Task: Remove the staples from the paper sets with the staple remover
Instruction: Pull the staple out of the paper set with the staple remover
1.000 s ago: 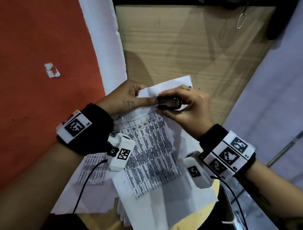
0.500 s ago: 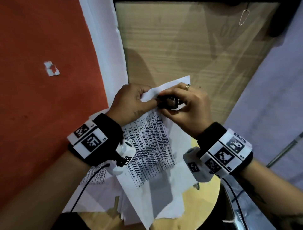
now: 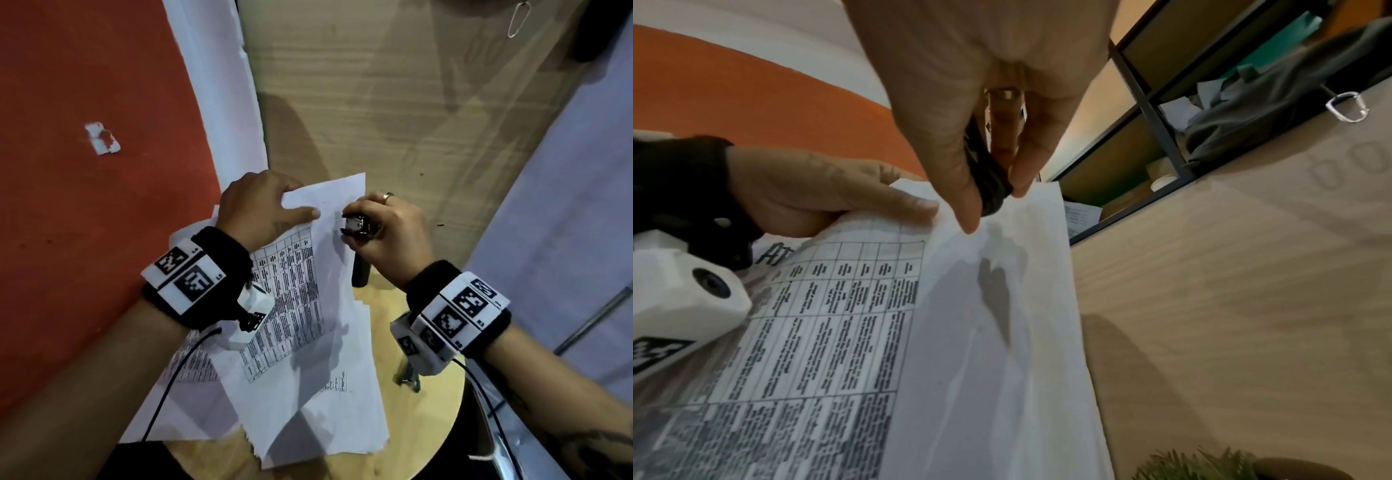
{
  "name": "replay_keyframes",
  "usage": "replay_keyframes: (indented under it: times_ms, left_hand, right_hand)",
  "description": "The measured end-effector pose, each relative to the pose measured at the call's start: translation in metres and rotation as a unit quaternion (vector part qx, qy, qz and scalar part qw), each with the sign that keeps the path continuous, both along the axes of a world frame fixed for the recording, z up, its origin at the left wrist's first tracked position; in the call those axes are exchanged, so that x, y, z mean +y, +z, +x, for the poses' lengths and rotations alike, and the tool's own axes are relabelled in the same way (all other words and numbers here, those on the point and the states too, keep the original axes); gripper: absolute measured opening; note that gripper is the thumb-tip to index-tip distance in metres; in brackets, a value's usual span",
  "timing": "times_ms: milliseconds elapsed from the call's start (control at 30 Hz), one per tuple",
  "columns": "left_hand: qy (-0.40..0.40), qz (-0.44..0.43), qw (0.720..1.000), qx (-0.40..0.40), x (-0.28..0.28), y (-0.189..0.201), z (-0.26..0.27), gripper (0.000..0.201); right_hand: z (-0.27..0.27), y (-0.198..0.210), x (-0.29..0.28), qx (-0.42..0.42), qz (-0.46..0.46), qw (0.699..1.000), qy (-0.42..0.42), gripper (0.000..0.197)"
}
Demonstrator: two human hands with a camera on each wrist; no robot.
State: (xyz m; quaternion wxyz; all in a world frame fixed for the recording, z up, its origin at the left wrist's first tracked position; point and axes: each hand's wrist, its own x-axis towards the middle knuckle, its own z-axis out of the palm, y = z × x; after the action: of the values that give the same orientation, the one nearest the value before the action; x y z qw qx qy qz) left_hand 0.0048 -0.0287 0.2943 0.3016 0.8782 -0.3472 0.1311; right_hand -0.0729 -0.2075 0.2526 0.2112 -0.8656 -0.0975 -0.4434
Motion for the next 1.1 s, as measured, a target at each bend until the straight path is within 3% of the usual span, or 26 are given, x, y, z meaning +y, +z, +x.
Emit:
replay_keyframes:
  times_ms: [333,467,567,733,867,1000,1100]
  left_hand:
    - [-0.011,0.039,0.998,0.047,-0.003,-0.016,0.027,0.022]
    - [-0.038,0.009,0.997,0.072,-0.005,-0.02,0.031,0.044]
    - [-0.05,-0.015,0.994,0.093,-0.008,-0.02,0.028,0.031]
    - [-0.051,-0.056,0.991,0.108,-0.011,-0.017,0.021,0.032]
    - [-0.063,-0.092,0.984,0.136,-0.012,-0.011,0.016,0.013]
    - [-0.074,-0.12,0.979,0.146,-0.014,-0.008,0.013,0.038]
    - [-0.078,-0.128,0.977,0.154,-0.014,-0.007,0.01,0.032]
  right_hand:
    - [0.021,-0.014,-0.012,0.092,0.006,0.996,0.003,0.044]
    - [0.019,-0.012,-0.006,0.051,0.015,0.998,0.031,0.043]
    - [0.019,-0.011,0.0,0.025,0.01,0.998,0.059,0.042]
    - [0.021,-0.009,0.004,-0.004,0.012,0.997,0.076,0.041]
    - [0.019,-0.006,0.004,-0.028,0.012,0.995,0.091,0.04]
    - [0.017,-0.003,0.003,-0.028,0.006,0.994,0.108,0.036]
    - [0.013,0.001,0.003,-0.034,-0.011,0.993,0.11,0.034]
